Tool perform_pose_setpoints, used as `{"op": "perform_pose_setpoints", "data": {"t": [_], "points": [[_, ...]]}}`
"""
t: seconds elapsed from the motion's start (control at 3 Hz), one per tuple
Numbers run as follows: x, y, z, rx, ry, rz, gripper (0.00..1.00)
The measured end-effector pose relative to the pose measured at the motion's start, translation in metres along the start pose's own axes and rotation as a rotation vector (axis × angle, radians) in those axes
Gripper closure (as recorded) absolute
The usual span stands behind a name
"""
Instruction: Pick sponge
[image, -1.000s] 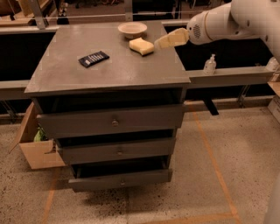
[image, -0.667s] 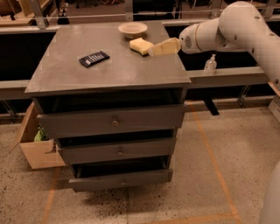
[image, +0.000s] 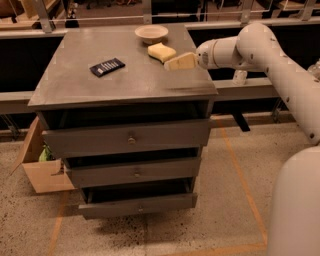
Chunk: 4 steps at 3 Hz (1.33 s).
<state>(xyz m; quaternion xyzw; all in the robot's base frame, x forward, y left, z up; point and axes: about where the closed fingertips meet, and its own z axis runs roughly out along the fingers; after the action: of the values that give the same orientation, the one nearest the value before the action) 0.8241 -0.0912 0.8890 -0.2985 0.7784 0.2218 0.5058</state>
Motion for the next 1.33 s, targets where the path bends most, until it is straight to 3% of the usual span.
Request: {"op": "perform_pose_setpoints", "data": {"t": [0.67, 1.33], "points": [[-0.010, -0.016, 0.048, -0.009, -0.056, -0.072, 0.00], [-0.014, -0.015, 0.097, 0.003, -0.075, -0.070, 0.00]]}}
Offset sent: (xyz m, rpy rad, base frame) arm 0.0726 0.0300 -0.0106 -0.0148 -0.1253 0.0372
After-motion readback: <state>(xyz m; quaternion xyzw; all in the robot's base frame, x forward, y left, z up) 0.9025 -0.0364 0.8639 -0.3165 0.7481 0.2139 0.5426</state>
